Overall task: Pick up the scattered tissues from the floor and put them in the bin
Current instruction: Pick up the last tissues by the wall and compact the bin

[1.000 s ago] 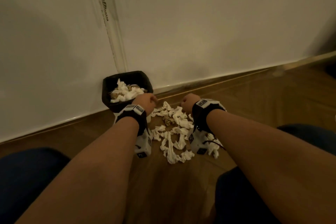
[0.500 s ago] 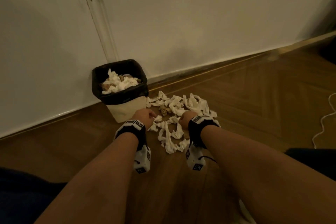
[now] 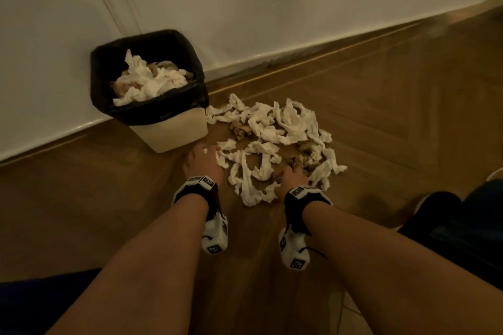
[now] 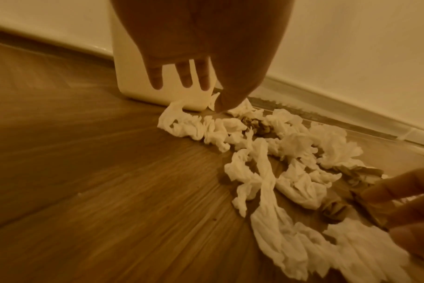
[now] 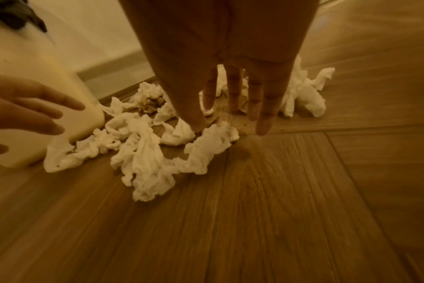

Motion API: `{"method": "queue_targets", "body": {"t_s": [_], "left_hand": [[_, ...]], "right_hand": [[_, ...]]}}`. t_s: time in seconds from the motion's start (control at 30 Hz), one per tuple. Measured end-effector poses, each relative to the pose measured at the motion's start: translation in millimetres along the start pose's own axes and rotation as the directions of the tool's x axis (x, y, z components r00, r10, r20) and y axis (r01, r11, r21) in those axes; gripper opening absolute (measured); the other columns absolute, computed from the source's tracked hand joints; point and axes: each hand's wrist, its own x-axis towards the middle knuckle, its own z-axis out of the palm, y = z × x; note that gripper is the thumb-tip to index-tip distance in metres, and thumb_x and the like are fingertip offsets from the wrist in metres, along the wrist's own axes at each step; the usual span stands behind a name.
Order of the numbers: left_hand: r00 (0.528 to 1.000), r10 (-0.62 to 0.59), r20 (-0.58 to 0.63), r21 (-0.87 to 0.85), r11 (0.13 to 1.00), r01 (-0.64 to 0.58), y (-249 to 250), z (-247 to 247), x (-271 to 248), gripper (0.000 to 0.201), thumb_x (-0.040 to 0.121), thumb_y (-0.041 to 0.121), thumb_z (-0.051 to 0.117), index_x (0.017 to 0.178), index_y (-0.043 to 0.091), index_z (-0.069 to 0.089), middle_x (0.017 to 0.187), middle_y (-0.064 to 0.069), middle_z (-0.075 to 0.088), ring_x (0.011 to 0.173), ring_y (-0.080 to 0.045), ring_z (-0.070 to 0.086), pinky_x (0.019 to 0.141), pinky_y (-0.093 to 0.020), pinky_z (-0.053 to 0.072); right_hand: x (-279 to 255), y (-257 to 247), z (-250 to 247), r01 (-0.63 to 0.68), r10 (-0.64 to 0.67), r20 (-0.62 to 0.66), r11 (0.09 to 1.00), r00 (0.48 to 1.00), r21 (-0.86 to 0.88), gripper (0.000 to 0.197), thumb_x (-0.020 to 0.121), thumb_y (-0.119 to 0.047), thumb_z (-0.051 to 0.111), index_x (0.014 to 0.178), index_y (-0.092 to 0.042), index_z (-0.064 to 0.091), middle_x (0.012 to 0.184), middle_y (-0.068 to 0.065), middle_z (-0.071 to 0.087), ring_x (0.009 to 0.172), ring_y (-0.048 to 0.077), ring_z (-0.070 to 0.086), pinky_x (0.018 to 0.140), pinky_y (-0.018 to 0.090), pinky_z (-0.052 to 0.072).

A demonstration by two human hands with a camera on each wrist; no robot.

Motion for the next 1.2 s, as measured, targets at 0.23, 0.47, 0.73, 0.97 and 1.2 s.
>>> {"method": "queue_targets", "body": {"t_s": [0.23,0.47,0.73,0.97,1.2], "left_hand": [[0.964,-0.243,-0.108,-0.126,0.965,0.229,-9,26,-1,0.055,0.092,0.021,0.050,0.140,0.040,0.032,0.147,-0.009,0.019,0.130,-0.036,0.024,0.107,-0.051,0.025],[0.984,-0.176,-0.013,-0.013,0.984,0.176,-11,32,20,0.039,0.094,0.038,0.048,0.132,0.043,0.042,0.147,-0.008,0.015,0.123,-0.037,0.030,0.099,-0.048,0.036],[0.978,-0.189,0.093,-0.111,0.974,0.199,-12,37,27,0.027,0.093,0.016,0.052,0.118,0.005,0.056,0.130,-0.021,0.045,0.119,-0.035,0.045,0.095,-0.037,0.039],[0.977,-0.215,0.004,-0.441,0.876,0.195,-8,34,20,0.038,0.092,-0.001,0.040,0.127,0.009,0.049,0.132,-0.018,0.046,0.118,-0.033,0.048,0.093,-0.035,0.040],[0.946,-0.314,0.084,-0.446,0.837,0.317,-13,22,22,0.037,0.094,0.006,0.034,0.100,0.016,0.069,0.124,-0.012,0.057,0.111,-0.031,0.053,0.093,-0.036,0.042]], "right_hand": [[16,7,17,-0.007,0.007,-0.021,1.000,1.000,0.005,0.088,0.079,-0.051,0.065,0.146,-0.019,0.017,0.154,0.013,0.004,0.138,0.041,0.020,0.110,0.047,0.029],[23,4,31,0.068,-0.059,-0.068,0.987,0.996,0.144,0.054,0.089,-0.025,0.060,0.135,-0.017,0.035,0.151,0.017,0.010,0.131,0.039,0.036,0.100,0.039,0.041],[26,10,32,0.140,-0.104,-0.172,0.967,0.980,0.211,0.026,0.091,-0.007,0.046,0.115,-0.007,0.056,0.128,0.016,0.043,0.109,0.034,0.052,0.089,0.035,0.046],[21,16,32,-0.066,0.146,-0.015,0.533,0.989,0.844,0.010,0.091,-0.007,0.055,0.083,-0.013,0.055,0.077,0.003,0.061,0.063,0.016,0.061,0.058,0.024,0.053],[2,6,13,-0.350,-0.054,0.346,-0.108,0.937,0.930,0.035,0.096,-0.015,0.034,0.065,-0.011,0.051,0.069,0.005,0.045,0.058,0.016,0.040,0.054,0.025,0.031]]}}
